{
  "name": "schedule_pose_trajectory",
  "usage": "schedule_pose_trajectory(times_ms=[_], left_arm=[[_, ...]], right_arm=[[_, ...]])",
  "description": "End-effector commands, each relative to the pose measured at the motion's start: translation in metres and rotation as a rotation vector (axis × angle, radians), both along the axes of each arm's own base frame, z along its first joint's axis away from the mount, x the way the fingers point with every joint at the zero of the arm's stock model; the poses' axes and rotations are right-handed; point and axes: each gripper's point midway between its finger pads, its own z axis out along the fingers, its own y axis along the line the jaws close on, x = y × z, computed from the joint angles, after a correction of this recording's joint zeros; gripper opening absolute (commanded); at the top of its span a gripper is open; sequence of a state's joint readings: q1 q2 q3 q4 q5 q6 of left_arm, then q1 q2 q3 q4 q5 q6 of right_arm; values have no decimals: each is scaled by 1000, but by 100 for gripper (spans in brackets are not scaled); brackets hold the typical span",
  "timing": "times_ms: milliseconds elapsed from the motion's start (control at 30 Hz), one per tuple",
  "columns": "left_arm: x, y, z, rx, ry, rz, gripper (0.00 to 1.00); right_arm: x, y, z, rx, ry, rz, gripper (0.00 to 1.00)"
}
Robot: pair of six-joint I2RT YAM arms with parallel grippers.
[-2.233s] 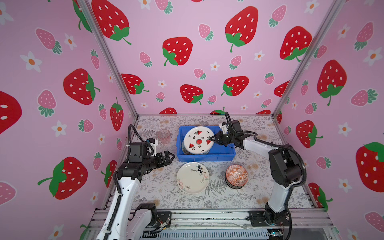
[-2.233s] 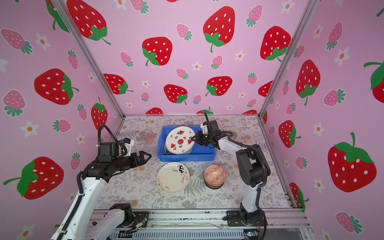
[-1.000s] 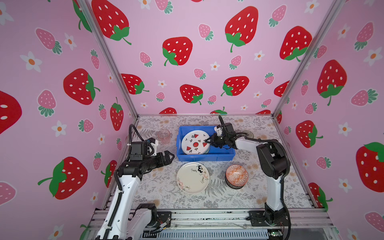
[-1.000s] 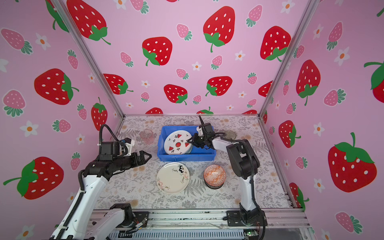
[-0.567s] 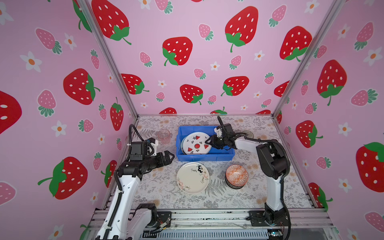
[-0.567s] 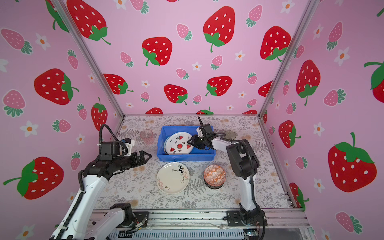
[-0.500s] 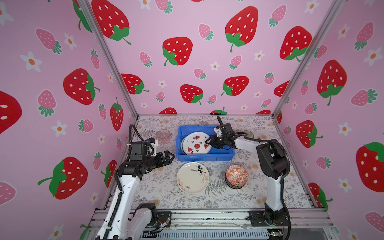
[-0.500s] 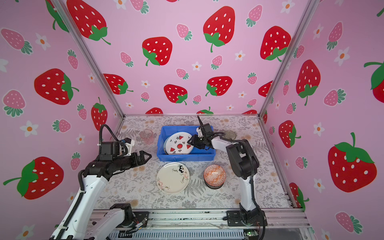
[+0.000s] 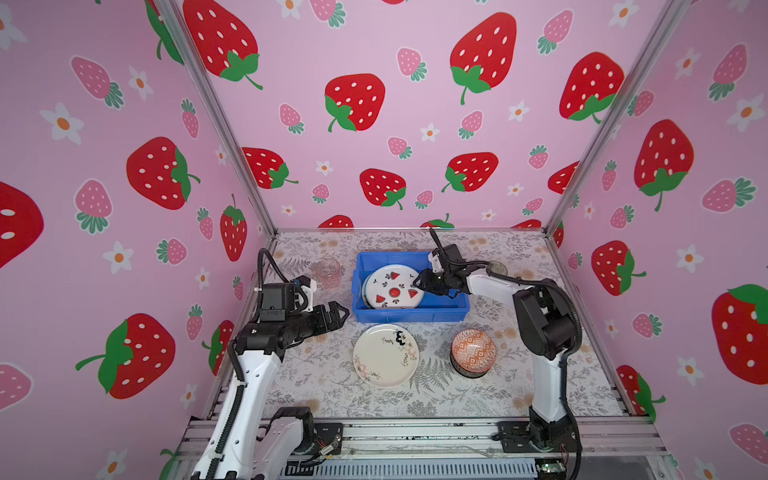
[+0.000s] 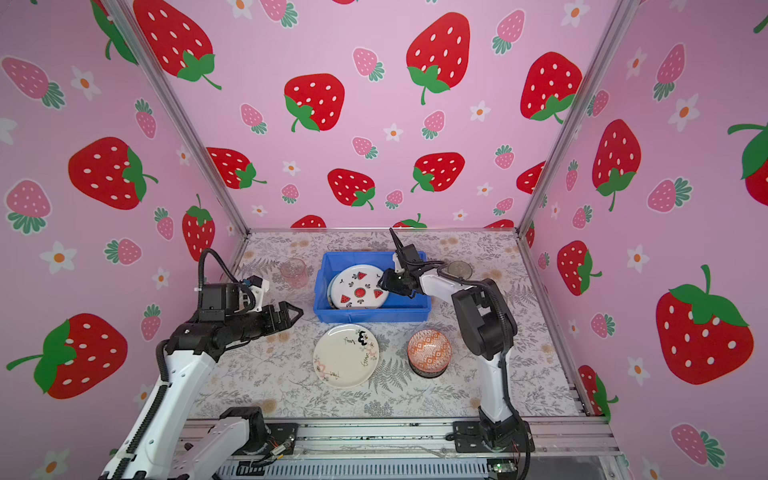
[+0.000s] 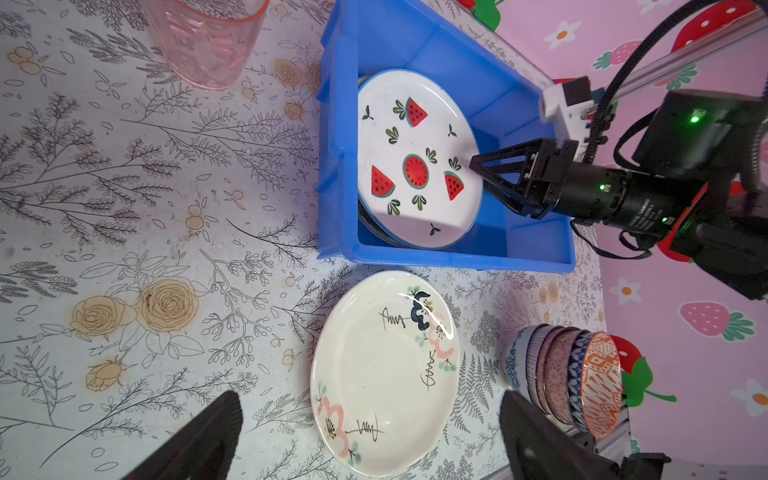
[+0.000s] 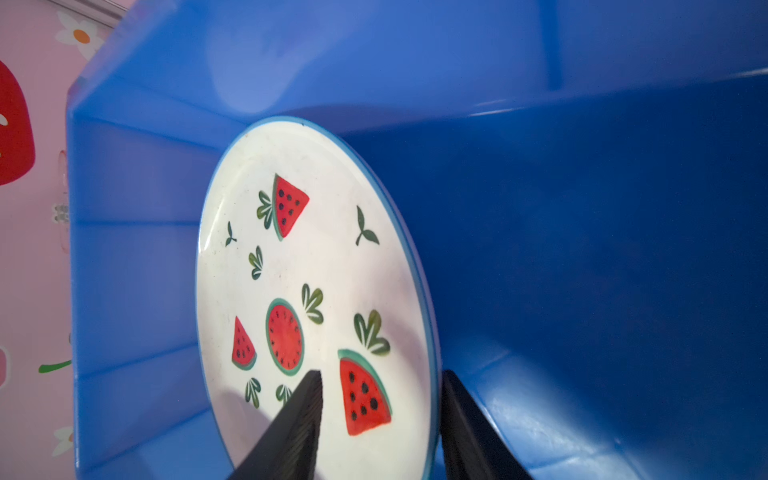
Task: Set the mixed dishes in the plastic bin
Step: 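Lower the watermelon plate flat onto the green plate with the right gripper, then release the watermelon plate and raise the right gripper out of the bin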
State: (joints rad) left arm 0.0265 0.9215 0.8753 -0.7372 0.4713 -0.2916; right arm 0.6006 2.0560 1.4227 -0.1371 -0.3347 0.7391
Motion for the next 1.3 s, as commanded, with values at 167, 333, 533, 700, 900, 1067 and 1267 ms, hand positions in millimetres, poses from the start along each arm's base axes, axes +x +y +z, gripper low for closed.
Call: schedule_pose_trajectory(times_ms=[167,333,533,700,900,1067,1267], left_arm=[[-3,1,0,6,3,-3,99],[-3,2,-2,11,12,3,99],[-1,7,-8,34,37,19,99],[-1,7,-12,29,47,25,99],[-2,7,-16,34,62,31,99],[-3,7,-15,48,58,36,99],[-6,9,-15,84,48,42,99]], right_arm=[[1,16,25,24,-53,42,48],[0,17,31,32,-71,49,48],[0,9,36,-5,-90,36,49],[-3,0,52,-29,-131,24,51],[-12,-12,77,-53,-184,25,58],[-34,-12,94,-70,-209,88,64],[-79,-6,119,-151,-259,252,78]])
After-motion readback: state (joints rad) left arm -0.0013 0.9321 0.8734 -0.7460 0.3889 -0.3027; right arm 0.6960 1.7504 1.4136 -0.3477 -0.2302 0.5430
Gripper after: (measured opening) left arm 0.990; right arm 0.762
